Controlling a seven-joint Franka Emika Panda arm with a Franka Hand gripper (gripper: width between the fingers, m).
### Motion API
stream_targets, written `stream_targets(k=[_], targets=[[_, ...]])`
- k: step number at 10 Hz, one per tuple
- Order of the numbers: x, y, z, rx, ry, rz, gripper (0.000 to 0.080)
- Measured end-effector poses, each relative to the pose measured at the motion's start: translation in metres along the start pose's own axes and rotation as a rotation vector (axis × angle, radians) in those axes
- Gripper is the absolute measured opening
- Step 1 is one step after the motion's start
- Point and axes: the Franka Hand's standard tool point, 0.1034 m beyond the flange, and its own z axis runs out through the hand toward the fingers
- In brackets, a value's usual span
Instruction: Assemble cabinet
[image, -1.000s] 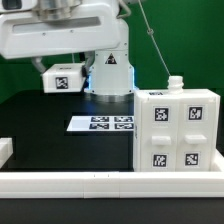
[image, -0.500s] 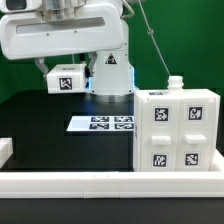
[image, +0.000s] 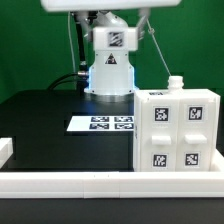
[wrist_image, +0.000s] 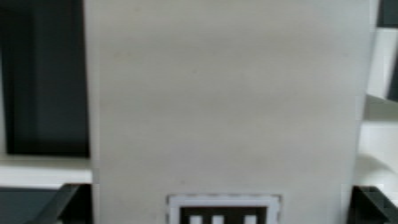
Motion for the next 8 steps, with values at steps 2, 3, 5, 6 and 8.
stream_targets(k=[2, 3, 5, 6, 8], targets=[[-0.002, -0.002, 0.006, -0.001, 0.001, -0.005, 0.0550], [-0.002, -0.002, 0.006, -0.001, 0.000, -0.005, 0.0550], [0.000, -0.017, 0.015, -0.006, -0.003, 0.023, 0.0550], [0.005, -0.036, 0.016, -0.005, -0.003, 0.034, 0.0550], [0.013, -0.059, 0.022, -0.005, -0.004, 0.034, 0.0550]])
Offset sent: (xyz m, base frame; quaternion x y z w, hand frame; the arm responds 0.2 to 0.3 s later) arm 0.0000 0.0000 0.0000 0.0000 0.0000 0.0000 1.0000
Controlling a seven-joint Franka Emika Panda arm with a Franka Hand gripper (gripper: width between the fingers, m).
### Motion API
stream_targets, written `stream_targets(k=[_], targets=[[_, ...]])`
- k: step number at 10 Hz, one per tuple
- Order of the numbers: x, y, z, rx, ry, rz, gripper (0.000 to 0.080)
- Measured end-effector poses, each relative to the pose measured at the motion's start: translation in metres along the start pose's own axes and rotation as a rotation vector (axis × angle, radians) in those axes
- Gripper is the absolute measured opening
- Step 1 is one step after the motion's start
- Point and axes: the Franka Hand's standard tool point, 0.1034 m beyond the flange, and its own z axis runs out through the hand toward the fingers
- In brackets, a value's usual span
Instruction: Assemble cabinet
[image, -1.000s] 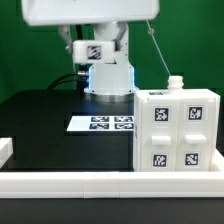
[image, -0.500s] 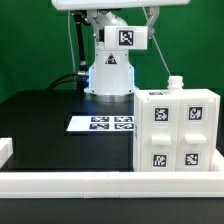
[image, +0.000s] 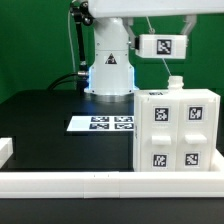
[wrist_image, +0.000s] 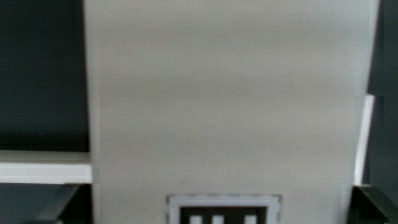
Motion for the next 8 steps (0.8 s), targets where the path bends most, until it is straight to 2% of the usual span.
stream_targets(k=[5, 8], targets=[[0.001, -0.014, 0.026, -0.001, -0.024, -0.008, 0.0550], [0.001, -0.024, 0.029, 0.002, -0.026, -0.011, 0.0550]])
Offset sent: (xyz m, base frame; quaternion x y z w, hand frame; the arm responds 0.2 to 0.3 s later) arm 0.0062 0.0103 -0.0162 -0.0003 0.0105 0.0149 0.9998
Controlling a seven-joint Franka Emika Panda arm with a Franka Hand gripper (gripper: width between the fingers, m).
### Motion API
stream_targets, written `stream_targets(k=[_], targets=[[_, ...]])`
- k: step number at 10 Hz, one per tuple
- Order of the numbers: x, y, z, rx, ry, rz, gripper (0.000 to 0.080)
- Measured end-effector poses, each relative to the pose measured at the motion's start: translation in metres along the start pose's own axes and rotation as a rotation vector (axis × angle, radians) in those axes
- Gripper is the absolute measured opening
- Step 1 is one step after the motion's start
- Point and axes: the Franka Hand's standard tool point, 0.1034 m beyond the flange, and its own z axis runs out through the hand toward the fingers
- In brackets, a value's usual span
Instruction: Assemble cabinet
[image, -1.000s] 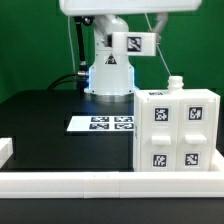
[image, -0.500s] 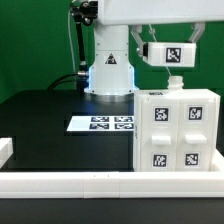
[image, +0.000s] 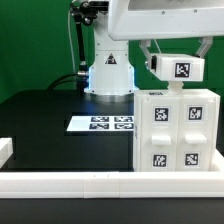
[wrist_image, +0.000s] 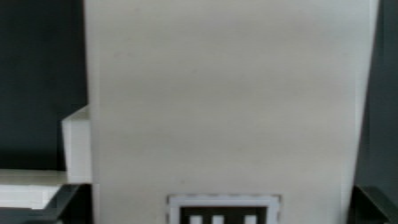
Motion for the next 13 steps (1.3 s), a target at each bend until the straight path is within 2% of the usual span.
stream_targets(k=[2, 5, 11, 13], targets=[[0.004, -0.003, 0.000, 0.001, 0.008, -0.002, 0.0550], [0.006, 0.002, 0.000, 0.000, 0.012, 0.001, 0.0550], [0.013, 0.006, 0.015, -0.003, -0.002, 0.009, 0.0550], [0.013, 0.007, 0.015, -0.003, 0.000, 0.009, 0.0550]])
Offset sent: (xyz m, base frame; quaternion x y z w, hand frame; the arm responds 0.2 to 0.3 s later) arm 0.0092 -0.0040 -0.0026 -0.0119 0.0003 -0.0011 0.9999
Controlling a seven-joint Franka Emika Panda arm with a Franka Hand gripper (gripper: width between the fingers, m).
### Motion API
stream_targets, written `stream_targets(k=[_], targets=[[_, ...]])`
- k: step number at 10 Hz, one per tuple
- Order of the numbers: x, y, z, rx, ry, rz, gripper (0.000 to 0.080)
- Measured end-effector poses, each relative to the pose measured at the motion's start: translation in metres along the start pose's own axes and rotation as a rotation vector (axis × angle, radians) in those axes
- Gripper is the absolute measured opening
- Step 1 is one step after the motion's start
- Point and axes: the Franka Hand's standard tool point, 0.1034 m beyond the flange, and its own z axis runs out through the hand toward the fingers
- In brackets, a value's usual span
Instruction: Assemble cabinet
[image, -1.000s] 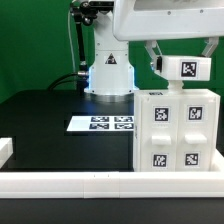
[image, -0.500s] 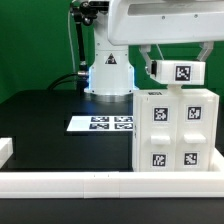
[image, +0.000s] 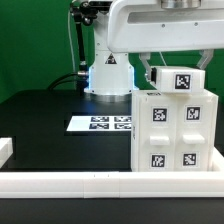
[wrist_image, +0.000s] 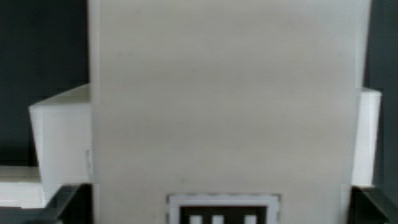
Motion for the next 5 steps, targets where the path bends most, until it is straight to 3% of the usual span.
stream_targets(k=[4, 5], targets=[[0.0003, -0.0002, -0.0001, 0.000, 0.000, 0.001, 0.0550], [0.0001, -0.0002, 0.0002, 0.000, 0.000, 0.001, 0.0609]])
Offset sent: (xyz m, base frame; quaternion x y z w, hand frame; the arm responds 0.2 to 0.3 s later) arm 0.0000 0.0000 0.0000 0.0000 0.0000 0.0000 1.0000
